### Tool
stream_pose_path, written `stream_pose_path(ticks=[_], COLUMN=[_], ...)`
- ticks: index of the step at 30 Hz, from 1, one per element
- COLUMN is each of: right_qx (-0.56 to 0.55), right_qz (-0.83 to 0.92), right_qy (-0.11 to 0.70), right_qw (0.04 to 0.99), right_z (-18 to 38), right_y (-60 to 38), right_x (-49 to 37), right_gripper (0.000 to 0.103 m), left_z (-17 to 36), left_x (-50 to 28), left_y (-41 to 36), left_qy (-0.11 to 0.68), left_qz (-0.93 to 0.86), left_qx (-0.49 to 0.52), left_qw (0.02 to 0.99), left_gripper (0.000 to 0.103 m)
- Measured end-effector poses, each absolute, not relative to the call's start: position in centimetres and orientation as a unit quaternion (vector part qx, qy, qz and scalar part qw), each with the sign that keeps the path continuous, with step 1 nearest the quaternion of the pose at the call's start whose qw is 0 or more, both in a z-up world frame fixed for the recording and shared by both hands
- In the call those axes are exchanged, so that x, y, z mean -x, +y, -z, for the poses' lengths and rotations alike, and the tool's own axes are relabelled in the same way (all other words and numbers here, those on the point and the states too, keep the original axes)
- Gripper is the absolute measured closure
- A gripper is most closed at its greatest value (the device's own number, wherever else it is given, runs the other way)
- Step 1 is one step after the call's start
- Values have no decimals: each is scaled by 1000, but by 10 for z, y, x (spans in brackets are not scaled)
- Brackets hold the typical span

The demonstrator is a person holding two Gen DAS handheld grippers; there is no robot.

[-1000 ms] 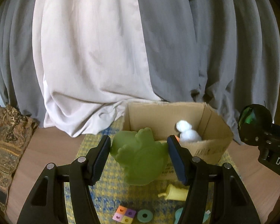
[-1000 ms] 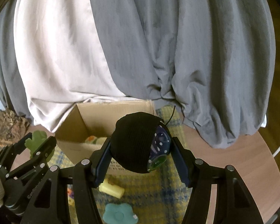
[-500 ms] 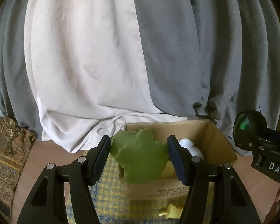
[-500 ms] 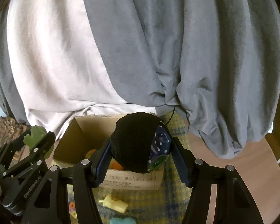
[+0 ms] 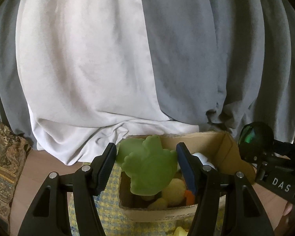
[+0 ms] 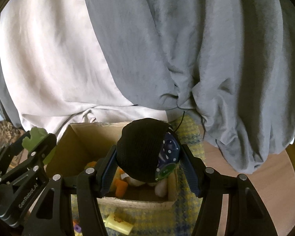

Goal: Organize objects
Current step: 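Release the green foam shape into the box with the left tool while the right tool releases the black ball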

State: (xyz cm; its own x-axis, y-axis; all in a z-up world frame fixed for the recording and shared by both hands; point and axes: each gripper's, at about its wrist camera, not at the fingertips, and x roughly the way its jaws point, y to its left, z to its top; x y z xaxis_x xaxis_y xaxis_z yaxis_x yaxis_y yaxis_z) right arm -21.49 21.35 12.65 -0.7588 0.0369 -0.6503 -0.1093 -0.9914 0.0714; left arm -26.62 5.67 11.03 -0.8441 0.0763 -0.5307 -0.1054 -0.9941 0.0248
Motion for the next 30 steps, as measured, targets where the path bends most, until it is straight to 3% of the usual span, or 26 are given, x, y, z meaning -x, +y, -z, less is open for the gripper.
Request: stream_pose_path(ticks=[9,10,11,13,15,19,30], right_qx=[351,349,345,336,334,327,315], right_qz=[-934,-935,-936,-939,-940,-942,-944], right_qy=[52,52,51,52,55,57,73], right_qw=[34,34,35,39,40,47,64], right_z=[-122,-123,-124,-127,-129,-131,-132], right_y=[215,215,215,215,217,218,224], right_x=[222,222,221,219,218,213,187], right_gripper=[39,37,30,20,18,18,13], left_z=[-105,-106,-107,-110,-113,-116,-110], left_x=[275,274,273,269,268,264,247], left_y=[60,60,58,56,57,59,51], left_qy=[24,23,22,18,19,28,-1], left_qz=[-959,-960,-961,-964,-965,-966,-961], left_qx=[279,276,274,262,258,256,276], left_qw=[51,46,41,35,37,22,6], left_gripper=[40,35,25,16,14,0,0])
